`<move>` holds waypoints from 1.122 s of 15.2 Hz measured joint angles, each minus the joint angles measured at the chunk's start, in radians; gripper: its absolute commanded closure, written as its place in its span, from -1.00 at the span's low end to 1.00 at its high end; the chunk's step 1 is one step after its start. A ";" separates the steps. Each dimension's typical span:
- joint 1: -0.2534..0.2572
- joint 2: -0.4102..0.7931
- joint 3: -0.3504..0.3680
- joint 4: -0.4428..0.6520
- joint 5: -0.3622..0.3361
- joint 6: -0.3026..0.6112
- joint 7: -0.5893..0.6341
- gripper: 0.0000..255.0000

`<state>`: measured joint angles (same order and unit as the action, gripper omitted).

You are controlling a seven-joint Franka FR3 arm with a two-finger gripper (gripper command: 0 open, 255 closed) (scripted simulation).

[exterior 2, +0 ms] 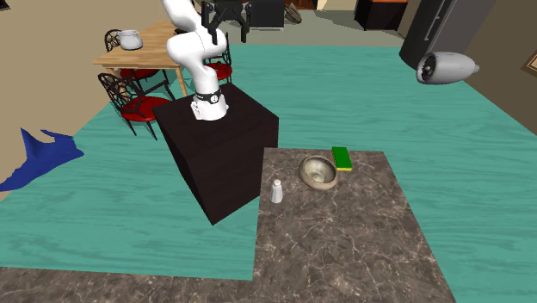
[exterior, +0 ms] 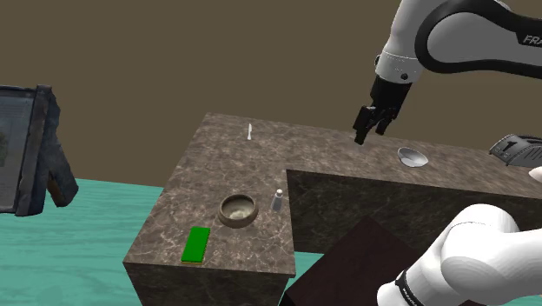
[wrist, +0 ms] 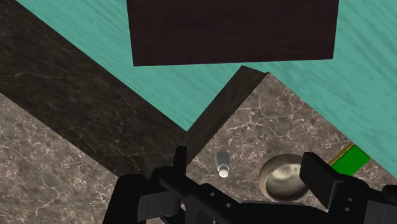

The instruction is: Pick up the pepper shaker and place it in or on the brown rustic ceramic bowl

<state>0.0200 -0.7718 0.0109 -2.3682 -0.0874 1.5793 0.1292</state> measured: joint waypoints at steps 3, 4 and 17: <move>0.001 0.019 0.001 -0.022 0.000 0.041 0.005 -1.00; 0.002 0.032 0.003 -0.041 0.001 0.072 0.010 -1.00; -0.010 0.392 -0.006 -0.160 -0.027 0.558 0.044 -1.00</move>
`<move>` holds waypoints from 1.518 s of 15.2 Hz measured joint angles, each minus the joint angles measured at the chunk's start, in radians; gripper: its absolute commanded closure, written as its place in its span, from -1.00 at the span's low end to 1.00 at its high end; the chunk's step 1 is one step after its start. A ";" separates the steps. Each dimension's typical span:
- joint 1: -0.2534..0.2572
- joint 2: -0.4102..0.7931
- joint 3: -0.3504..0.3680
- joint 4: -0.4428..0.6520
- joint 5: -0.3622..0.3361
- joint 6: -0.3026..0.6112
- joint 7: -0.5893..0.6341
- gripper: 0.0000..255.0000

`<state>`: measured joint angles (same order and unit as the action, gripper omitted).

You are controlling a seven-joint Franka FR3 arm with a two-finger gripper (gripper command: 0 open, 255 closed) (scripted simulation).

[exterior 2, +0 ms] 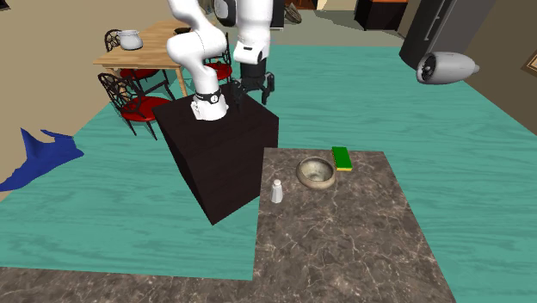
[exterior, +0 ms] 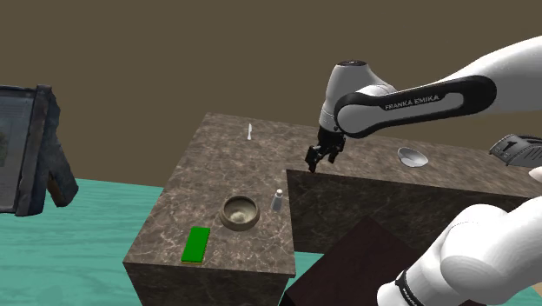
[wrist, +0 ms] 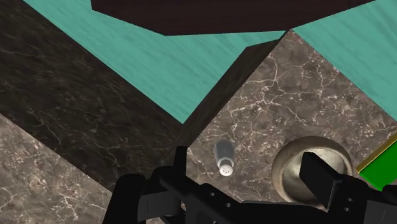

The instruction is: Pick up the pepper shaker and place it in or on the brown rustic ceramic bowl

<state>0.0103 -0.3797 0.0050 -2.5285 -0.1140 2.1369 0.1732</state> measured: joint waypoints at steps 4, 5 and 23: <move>-0.005 0.148 0.001 0.020 -0.013 0.131 0.015 -1.00; -0.006 0.183 0.001 0.027 -0.017 0.159 0.020 -1.00; -0.001 0.873 -0.019 0.360 -0.093 0.526 0.098 -1.00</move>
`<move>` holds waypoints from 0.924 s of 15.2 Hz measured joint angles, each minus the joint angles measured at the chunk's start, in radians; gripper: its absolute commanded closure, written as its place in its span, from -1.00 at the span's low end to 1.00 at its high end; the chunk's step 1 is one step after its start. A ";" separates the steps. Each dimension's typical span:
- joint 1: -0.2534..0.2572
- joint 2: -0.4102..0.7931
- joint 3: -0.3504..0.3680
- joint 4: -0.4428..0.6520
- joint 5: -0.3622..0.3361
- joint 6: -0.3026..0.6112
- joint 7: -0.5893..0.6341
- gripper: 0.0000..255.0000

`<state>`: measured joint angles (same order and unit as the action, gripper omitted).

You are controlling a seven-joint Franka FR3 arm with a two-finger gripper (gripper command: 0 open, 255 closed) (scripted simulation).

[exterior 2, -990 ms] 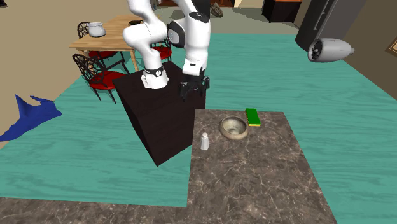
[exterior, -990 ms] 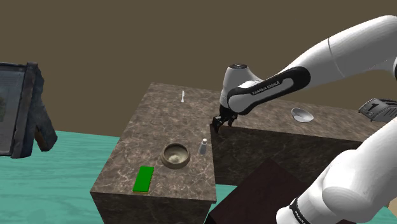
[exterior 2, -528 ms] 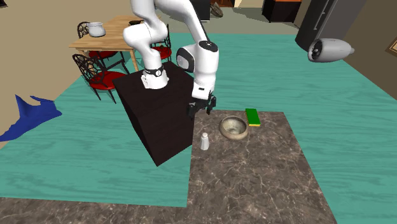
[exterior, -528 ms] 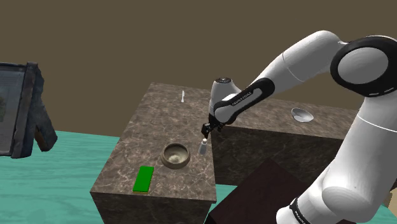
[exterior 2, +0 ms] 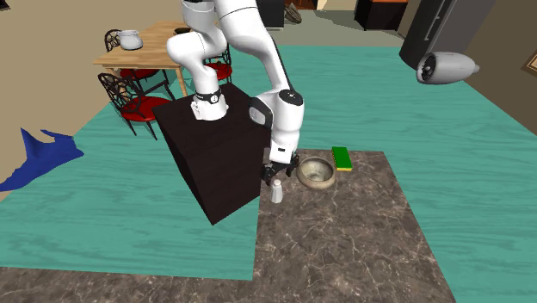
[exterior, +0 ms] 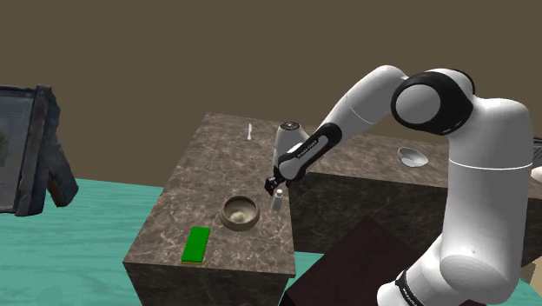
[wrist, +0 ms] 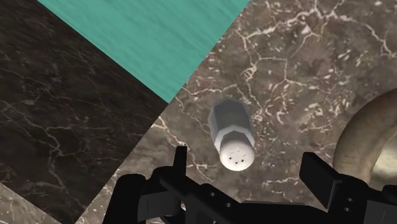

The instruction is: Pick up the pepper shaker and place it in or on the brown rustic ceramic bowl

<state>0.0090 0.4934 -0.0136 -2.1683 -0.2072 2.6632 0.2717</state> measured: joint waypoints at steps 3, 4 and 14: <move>0.000 0.042 -0.004 0.021 -0.003 0.021 0.003 -1.00; 0.001 0.054 -0.005 0.026 -0.005 0.029 0.004 -1.00; 0.002 0.105 -0.012 0.041 -0.011 0.065 0.008 1.00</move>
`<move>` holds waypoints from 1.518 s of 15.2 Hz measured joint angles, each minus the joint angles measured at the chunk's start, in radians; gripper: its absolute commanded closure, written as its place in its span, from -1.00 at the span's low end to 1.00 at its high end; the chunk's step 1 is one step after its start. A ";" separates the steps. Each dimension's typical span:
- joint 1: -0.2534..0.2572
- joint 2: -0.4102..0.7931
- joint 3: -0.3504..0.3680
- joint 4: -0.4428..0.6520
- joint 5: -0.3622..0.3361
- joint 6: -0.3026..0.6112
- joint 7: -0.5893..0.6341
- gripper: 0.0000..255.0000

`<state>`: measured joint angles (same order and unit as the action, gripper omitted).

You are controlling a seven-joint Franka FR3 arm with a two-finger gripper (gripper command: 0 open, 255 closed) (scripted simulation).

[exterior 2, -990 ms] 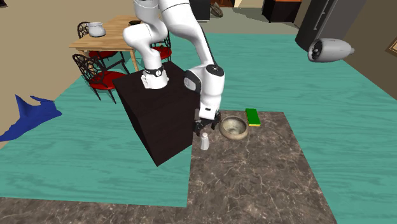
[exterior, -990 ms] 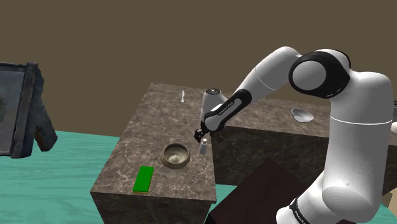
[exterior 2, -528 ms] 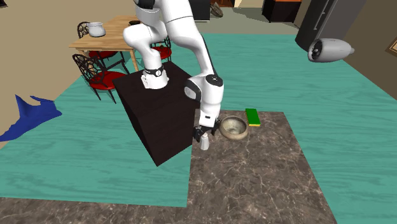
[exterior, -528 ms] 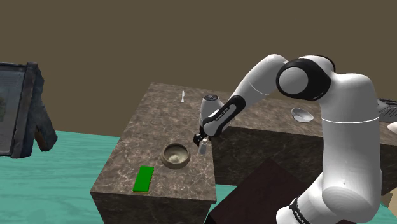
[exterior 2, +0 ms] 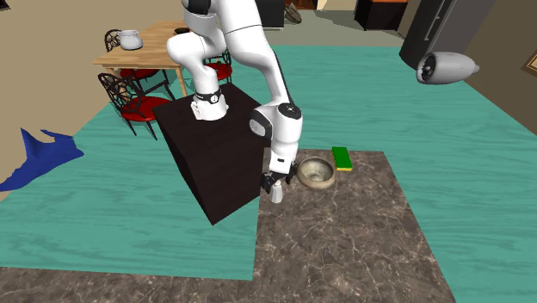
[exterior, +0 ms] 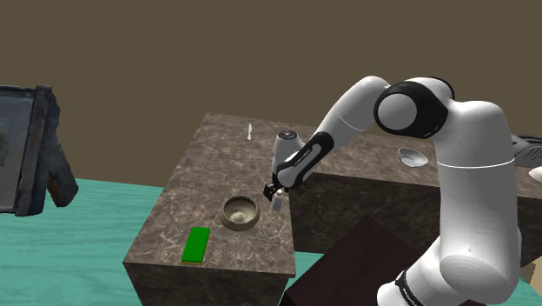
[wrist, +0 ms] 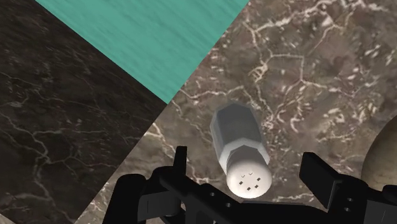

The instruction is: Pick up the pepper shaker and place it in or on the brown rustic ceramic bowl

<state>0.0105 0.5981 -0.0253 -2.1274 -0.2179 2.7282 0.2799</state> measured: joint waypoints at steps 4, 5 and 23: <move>0.000 0.000 0.000 0.000 0.000 0.000 0.000 1.00; 0.000 0.000 0.000 0.000 0.000 0.000 0.000 1.00; -0.015 -0.152 0.019 -0.035 0.022 -0.116 -0.030 1.00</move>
<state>-0.0040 0.4466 -0.0060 -2.1620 -0.1960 2.6120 0.2504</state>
